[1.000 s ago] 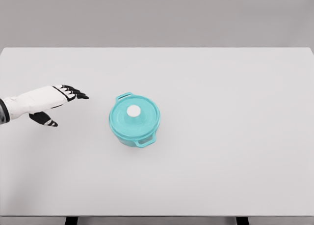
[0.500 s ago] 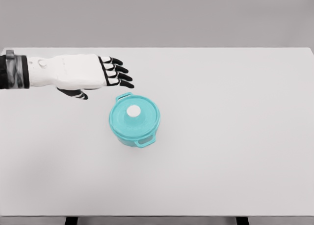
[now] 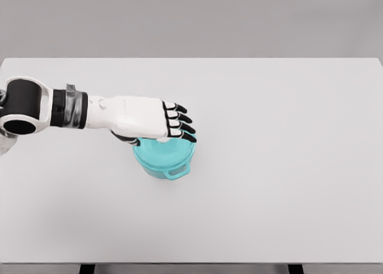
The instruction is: Open the lid of the pot with left arm
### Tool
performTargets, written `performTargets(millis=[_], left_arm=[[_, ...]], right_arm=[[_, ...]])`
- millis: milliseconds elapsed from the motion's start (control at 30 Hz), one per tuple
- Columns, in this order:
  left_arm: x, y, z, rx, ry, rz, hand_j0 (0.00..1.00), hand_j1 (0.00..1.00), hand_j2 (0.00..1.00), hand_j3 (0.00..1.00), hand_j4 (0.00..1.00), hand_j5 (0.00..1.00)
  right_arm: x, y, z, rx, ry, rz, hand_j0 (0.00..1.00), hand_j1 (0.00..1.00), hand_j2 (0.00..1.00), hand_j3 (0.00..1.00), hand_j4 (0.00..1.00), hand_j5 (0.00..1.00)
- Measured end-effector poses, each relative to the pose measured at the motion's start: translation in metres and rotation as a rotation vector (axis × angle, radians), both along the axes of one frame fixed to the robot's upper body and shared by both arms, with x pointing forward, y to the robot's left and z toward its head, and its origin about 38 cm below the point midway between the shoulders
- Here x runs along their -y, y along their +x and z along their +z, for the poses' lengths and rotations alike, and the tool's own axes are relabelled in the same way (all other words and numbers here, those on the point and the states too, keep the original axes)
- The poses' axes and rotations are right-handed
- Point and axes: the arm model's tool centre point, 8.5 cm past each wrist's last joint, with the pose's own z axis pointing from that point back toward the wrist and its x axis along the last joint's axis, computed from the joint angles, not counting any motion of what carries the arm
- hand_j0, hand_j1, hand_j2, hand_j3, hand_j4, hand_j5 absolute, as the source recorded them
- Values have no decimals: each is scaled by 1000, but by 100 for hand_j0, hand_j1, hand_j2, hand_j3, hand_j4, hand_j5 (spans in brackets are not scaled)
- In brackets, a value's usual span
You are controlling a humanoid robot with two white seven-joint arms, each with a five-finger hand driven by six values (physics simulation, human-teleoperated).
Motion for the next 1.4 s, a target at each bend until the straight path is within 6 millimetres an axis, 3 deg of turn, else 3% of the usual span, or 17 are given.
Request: performTargets(millis=[833, 1200, 1400], left_arm=[[4, 17, -27, -11, 73, 34, 81, 81, 81, 81, 81, 81], [2, 22, -33, -36, 74, 56, 79, 79, 79, 79, 79, 79], [0, 25, -35, -31, 84, 64, 66, 66, 66, 66, 66, 66]], right_arm=[[0, 0, 0, 0, 0, 0, 100, 100, 100, 100, 100, 100], [0, 0, 0, 0, 0, 0, 100, 100, 100, 100, 100, 100], [0, 0, 0, 0, 0, 0, 100, 100, 100, 100, 100, 100]])
